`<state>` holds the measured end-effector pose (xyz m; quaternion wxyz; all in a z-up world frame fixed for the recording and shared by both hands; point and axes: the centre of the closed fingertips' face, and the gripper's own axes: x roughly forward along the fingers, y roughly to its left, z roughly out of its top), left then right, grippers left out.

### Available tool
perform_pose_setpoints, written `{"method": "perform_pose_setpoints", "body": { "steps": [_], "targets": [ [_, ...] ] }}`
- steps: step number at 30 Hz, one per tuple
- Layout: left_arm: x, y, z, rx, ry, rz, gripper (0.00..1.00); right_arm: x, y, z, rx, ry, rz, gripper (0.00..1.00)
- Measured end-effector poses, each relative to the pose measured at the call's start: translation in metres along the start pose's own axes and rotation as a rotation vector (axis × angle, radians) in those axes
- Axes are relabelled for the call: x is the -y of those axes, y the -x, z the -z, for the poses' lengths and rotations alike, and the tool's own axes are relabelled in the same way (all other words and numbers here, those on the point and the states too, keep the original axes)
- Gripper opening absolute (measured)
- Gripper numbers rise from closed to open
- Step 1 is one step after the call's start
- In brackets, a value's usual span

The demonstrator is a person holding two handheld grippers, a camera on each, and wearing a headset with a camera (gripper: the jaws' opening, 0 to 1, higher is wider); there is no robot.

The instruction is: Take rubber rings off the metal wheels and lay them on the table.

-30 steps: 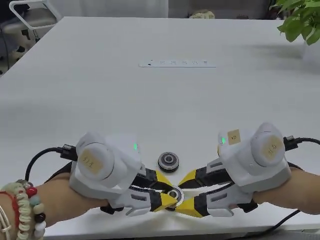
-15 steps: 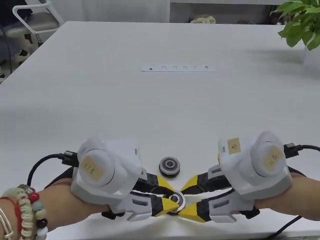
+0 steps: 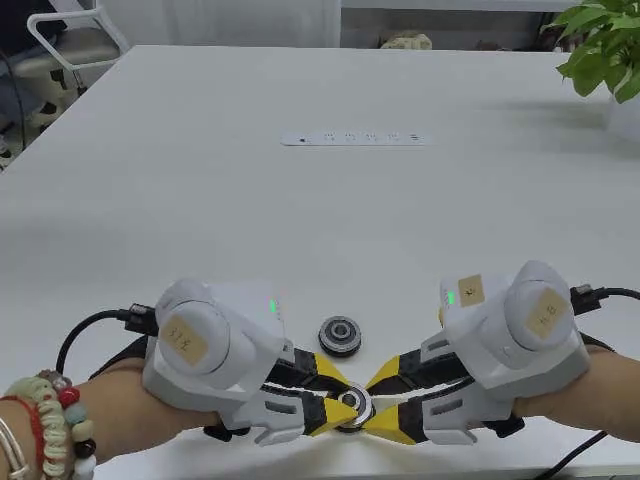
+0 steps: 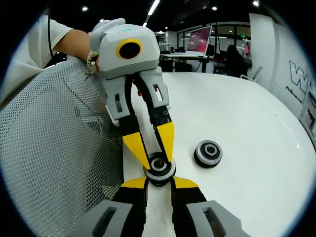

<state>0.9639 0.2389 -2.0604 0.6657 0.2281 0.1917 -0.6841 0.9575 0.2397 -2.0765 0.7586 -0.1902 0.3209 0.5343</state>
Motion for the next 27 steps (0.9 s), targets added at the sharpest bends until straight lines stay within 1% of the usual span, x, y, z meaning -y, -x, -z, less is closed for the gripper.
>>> {"method": "perform_pose_setpoints", "body": {
  "steps": [2, 3, 4, 5, 6, 8, 9, 10, 11, 14, 16, 18, 20, 21, 22, 23, 24, 25, 26, 27],
  "targets": [
    [-0.0007, 0.0003, 0.0003, -0.001, -0.001, -0.001, 0.08, 0.0003, 0.0008, 0.0010, -0.004, -0.003, -0.001, 0.11],
    [-0.0011, 0.0006, 0.0006, -0.001, 0.001, -0.002, 0.08, 0.0018, 0.0012, 0.0026, -0.007, -0.012, 0.004, 0.03],
    [-0.0014, 0.0009, 0.0009, -0.002, 0.003, -0.003, 0.08, 0.0032, 0.0015, 0.0043, -0.011, -0.021, 0.009, 0.00],
    [-0.0018, 0.0008, 0.0008, -0.002, 0.003, -0.004, 0.08, 0.0008, 0.0004, 0.0034, -0.007, -0.045, -0.008, 0.00],
    [-0.0018, 0.0007, 0.0008, -0.004, 0.000, -0.005, 0.08, 0.0029, 0.0009, 0.0038, -0.017, -0.040, 0.011, 0.00],
    [-0.0025, 0.0009, 0.0008, -0.004, 0.000, -0.007, 0.08, 0.0016, 0.0006, 0.0031, -0.020, -0.026, 0.008, 0.00],
    [-0.0030, 0.0011, 0.0009, -0.003, 0.003, -0.008, 0.08, 0.0022, 0.0006, 0.0030, -0.018, -0.036, 0.011, 0.00],
    [-0.0033, 0.0011, 0.0009, -0.003, 0.004, -0.008, 0.08, 0.0029, 0.0007, 0.0029, -0.015, -0.071, 0.014, 0.00],
    [-0.0033, 0.0012, 0.0009, -0.003, 0.004, -0.008, 0.08, 0.0032, 0.0009, 0.0029, -0.015, -0.087, 0.010, 0.00],
    [-0.0036, 0.0012, 0.0009, -0.004, 0.003, -0.010, 0.08, 0.0027, 0.0005, 0.0034, -0.017, -0.084, 0.010, 0.00],
    [-0.0043, 0.0014, 0.0010, -0.004, 0.004, -0.012, 0.08, 0.0006, 0.0003, 0.0018, -0.014, -0.086, 0.005, 0.02],
    [-0.0051, 0.0017, 0.0012, -0.004, 0.006, -0.015, 0.08, 0.0000, 0.0000, 0.0008, -0.014, -0.111, 0.000, 0.05],
    [-0.0056, 0.0019, 0.0013, -0.005, 0.007, -0.016, 0.08, 0.0011, -0.0002, 0.0013, -0.017, -0.116, 0.008, 0.04],
    [-0.0057, 0.0018, 0.0014, -0.005, 0.006, -0.016, 0.08, 0.0025, -0.0002, 0.0017, -0.022, -0.116, 0.018, 0.06],
    [-0.0057, 0.0019, 0.0014, -0.005, 0.006, -0.017, 0.08, 0.0051, -0.0006, 0.0026, -0.033, -0.117, 0.035, 0.12],
    [-0.0057, 0.0019, 0.0014, -0.005, 0.006, -0.017, 0.08, 0.0056, -0.0011, 0.0026, -0.032, -0.121, 0.037, 0.16],
    [-0.0057, 0.0019, 0.0014, -0.005, 0.007, -0.017, 0.08, 0.0054, -0.0014, 0.0023, -0.027, -0.122, 0.036, 0.19],
    [-0.0057, 0.0019, 0.0015, -0.005, 0.008, -0.016, 0.08, 0.0053, -0.0025, -0.0006, -0.007, -0.115, 0.036, 0.21],
    [-0.0056, 0.0020, 0.0014, -0.004, 0.008, -0.016, 0.08, 0.0057, -0.0040, -0.0040, 0.012, -0.092, 0.041, 0.22],
    [-0.0054, 0.0020, 0.0014, -0.004, 0.010, -0.016, 0.08, 0.0054, -0.0049, -0.0055, 0.019, -0.080, 0.047, 0.23]
  ]
}}
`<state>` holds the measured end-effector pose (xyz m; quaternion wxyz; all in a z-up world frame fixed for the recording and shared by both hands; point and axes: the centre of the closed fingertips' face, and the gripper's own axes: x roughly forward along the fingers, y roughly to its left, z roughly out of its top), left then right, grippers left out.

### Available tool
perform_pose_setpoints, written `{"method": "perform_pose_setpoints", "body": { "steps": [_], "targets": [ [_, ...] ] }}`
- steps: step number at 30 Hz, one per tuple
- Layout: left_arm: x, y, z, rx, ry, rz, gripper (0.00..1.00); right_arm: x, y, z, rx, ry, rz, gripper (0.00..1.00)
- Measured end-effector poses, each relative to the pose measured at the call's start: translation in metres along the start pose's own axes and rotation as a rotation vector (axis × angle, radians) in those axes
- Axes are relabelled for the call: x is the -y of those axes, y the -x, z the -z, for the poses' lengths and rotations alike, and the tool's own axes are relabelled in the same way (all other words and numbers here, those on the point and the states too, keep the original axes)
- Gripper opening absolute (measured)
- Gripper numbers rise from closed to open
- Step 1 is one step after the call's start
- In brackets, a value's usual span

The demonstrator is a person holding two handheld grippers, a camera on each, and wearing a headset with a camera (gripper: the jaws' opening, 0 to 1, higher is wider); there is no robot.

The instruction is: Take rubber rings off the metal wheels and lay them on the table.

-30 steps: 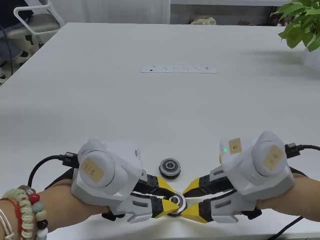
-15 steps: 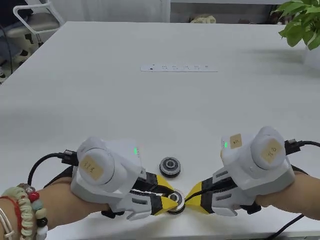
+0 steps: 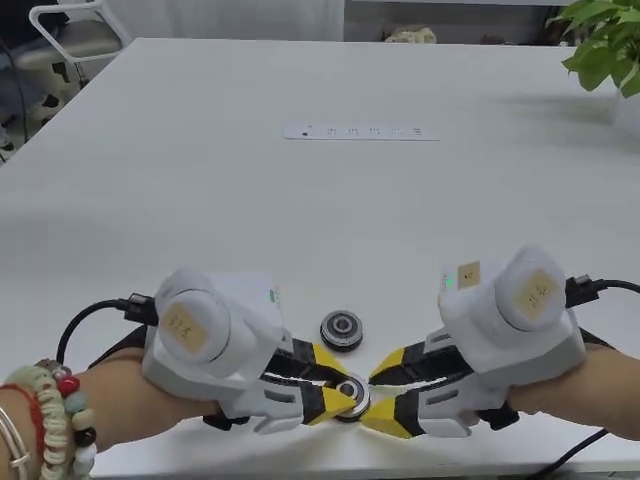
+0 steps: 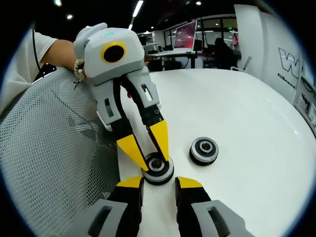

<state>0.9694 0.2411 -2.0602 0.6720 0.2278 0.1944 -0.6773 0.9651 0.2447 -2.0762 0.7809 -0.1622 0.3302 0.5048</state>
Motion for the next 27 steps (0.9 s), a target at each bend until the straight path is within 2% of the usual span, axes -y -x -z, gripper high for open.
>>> {"method": "perform_pose_setpoints", "body": {
  "steps": [4, 8, 13, 17, 19, 27],
  "targets": [
    [-0.0003, 0.0001, 0.0000, 0.000, 0.002, 0.000, 0.08, -0.0033, -0.0059, -0.0034, 0.014, 0.008, -0.004, 0.33],
    [-0.0004, 0.0000, 0.0000, -0.001, 0.000, 0.000, 0.08, -0.0019, -0.0078, -0.0011, 0.006, 0.031, 0.007, 0.25],
    [-0.0004, -0.0006, -0.0001, 0.000, 0.001, -0.002, 0.08, -0.0017, -0.0054, -0.0010, 0.004, 0.047, -0.008, 0.23],
    [-0.0001, -0.0009, -0.0002, 0.000, 0.000, -0.001, 0.08, -0.0012, -0.0038, 0.0000, -0.004, 0.030, -0.017, 0.22],
    [0.0000, -0.0009, -0.0001, 0.000, 0.002, 0.000, 0.08, -0.0016, -0.0028, -0.0005, 0.007, -0.030, -0.031, 0.22],
    [0.0003, -0.0014, -0.0003, 0.000, 0.003, 0.000, 0.08, -0.0022, -0.0017, -0.0005, 0.002, -0.060, -0.039, 0.22]
  ]
}}
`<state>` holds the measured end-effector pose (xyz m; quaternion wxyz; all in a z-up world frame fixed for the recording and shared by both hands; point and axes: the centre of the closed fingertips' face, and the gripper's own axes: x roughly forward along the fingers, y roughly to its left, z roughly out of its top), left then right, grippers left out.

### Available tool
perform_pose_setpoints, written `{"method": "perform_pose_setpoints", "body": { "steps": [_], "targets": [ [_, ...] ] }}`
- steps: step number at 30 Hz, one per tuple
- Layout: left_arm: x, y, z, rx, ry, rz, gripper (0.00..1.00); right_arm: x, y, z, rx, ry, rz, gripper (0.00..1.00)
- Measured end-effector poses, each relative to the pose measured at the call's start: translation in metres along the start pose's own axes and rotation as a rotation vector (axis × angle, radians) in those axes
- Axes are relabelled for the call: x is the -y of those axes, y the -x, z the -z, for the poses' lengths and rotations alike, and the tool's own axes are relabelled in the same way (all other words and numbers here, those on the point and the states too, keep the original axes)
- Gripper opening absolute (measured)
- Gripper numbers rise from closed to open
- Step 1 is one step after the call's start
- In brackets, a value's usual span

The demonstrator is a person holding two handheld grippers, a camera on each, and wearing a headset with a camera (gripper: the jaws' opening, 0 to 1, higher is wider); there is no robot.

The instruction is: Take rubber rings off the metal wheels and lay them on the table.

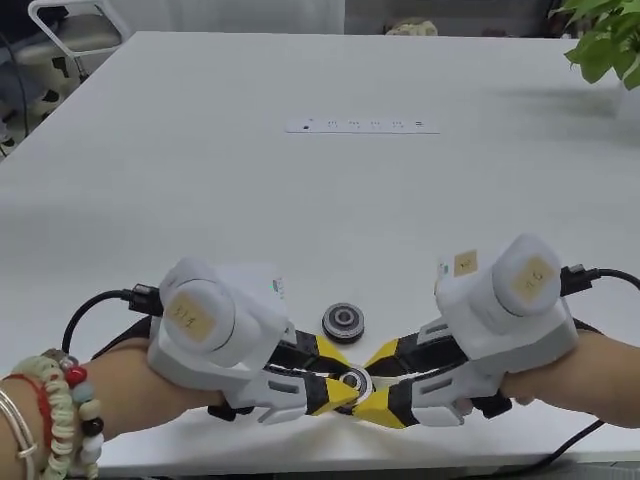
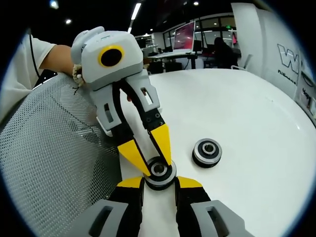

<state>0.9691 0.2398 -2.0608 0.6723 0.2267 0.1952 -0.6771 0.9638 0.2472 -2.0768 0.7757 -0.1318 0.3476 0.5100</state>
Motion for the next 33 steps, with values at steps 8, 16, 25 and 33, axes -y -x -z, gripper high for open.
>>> {"method": "perform_pose_setpoints", "body": {
  "steps": [8, 16, 25, 33],
  "targets": [
    [0.000, 0.000, 0.000, 0.000, 0.001, 0.001, 0.08, 0.000, 0.002, 0.001, 0.002, -0.014, -0.008, 0.21],
    [0.000, 0.000, 0.000, 0.001, 0.003, 0.001, 0.08, 0.000, 0.003, 0.002, -0.003, -0.017, -0.012, 0.19],
    [0.000, 0.000, 0.000, 0.002, 0.008, 0.000, 0.08, 0.000, 0.004, 0.004, -0.016, 0.022, -0.010, 0.17],
    [-0.001, 0.001, 0.000, 0.003, 0.013, -0.004, 0.08, 0.001, 0.005, 0.008, -0.036, 0.051, -0.001, 0.08]
  ]
}}
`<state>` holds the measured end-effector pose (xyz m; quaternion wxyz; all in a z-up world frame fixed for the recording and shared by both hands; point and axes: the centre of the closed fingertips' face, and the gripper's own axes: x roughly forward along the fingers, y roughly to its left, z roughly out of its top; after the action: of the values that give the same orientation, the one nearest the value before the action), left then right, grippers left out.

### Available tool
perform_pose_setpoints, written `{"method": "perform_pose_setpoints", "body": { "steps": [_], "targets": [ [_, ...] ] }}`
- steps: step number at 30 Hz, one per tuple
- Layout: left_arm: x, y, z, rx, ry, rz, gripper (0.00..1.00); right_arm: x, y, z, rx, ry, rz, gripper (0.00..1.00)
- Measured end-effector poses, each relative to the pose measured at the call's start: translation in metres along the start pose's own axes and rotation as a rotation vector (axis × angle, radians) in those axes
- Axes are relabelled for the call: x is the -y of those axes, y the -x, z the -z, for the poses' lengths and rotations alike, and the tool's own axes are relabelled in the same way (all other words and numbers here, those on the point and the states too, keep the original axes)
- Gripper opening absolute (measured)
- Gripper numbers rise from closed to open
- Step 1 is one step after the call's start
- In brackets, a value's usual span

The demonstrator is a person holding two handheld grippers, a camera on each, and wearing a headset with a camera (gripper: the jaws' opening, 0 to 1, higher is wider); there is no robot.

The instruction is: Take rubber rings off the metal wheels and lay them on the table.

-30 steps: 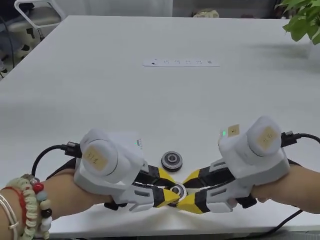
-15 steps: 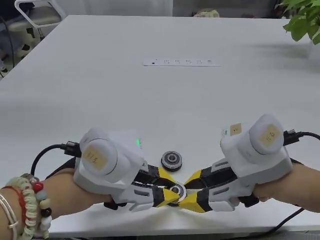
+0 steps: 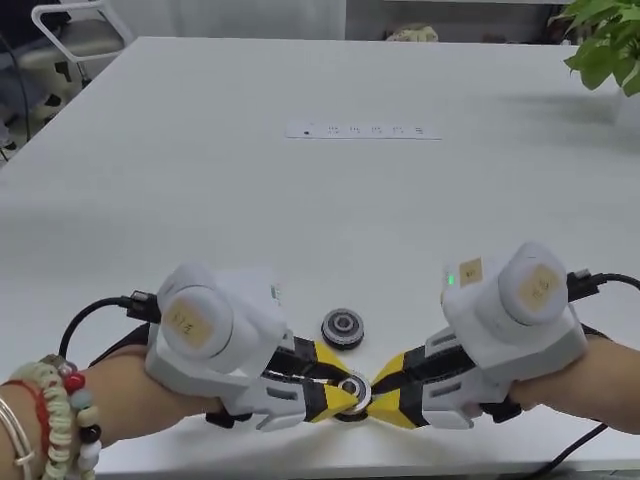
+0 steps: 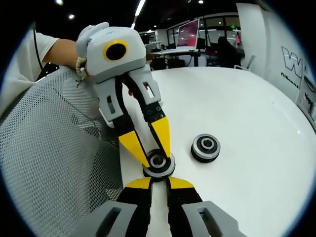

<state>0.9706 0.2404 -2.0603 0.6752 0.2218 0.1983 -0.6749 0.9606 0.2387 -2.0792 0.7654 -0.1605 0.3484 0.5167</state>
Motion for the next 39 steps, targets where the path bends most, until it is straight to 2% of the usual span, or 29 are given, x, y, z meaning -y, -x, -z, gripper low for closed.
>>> {"method": "perform_pose_setpoints", "body": {
  "steps": [10, 15, 21, 26, 32, 39],
  "targets": [
    [-0.002, 0.001, 0.001, -0.003, 0.013, -0.010, 0.08, 0.003, 0.000, 0.000, -0.002, -0.007, 0.020, 0.01],
    [-0.003, 0.001, 0.001, -0.004, 0.017, -0.015, 0.08, 0.005, 0.000, 0.000, -0.005, -0.051, 0.035, 0.00],
    [-0.004, 0.001, 0.001, -0.007, 0.017, -0.019, 0.08, 0.011, 0.000, 0.002, -0.019, -0.240, 0.062, 0.00],
    [-0.006, 0.002, 0.002, -0.009, 0.020, -0.026, 0.08, 0.020, 0.003, 0.000, -0.005, -0.297, 0.094, 0.00],
    [-0.006, 0.002, 0.002, -0.009, 0.022, -0.026, 0.08, 0.022, 0.006, -0.004, 0.040, -0.377, 0.090, 0.00],
    [-0.006, 0.002, 0.002, -0.007, 0.022, -0.024, 0.08, 0.022, 0.006, -0.005, 0.066, -0.424, 0.070, 0.00]
  ]
}}
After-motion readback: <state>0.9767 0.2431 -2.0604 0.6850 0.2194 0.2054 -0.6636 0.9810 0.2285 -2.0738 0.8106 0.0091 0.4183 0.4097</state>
